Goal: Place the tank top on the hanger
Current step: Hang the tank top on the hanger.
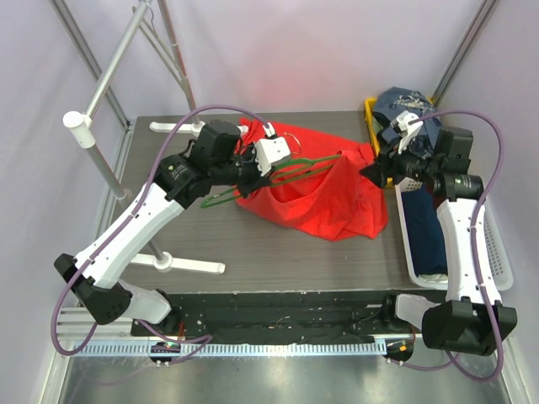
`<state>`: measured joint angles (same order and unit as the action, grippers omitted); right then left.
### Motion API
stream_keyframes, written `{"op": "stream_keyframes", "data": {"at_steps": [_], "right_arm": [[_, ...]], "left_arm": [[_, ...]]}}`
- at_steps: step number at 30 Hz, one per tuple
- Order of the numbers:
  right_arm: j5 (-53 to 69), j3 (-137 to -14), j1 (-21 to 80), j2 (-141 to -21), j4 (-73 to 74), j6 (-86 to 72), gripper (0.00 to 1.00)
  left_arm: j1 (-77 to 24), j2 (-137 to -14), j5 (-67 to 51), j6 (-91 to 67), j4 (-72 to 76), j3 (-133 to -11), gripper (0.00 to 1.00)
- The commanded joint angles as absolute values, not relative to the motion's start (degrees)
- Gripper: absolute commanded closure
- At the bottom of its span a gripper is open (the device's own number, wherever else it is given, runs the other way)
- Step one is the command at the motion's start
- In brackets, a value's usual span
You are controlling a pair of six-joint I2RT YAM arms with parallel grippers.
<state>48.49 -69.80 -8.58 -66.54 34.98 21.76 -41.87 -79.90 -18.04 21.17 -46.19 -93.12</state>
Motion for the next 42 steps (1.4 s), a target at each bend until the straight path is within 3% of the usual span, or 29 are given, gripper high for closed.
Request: {"op": "stream_keyframes", "data": {"at_steps": [1,14,18,34,42], "right_arm": [[45.4,-73.6,-8.2,-62.3,36.0,25.8,0.35],[36.3,-71.9,3.2,-63.4,27.2,18.3,0.38],[34.6,-72.2,3.9,-65.2,26.5,17.8,0.46],[34.2,-71.7,4.3,-65.3,26.1,18.8,0.99],[37.1,-75.4,5.0,-66.0,27.0,18.1,0.99]], "left_arm": [[-41.6,-79.3,-19.3,20.4,-44.3,-96.0,1.0],[-41.6,-79.3,-20.7,20.0,-44.0,-95.4,1.0],[-41.6,-79.1,-20.7,20.0,-44.0,-95.3,1.0],[-41.6,-79.9,-20.7,20.1,-44.0,-95.1,1.0],[-41.7,-80.6,-21.8,20.0,-44.0,-95.0,1.0]]}}
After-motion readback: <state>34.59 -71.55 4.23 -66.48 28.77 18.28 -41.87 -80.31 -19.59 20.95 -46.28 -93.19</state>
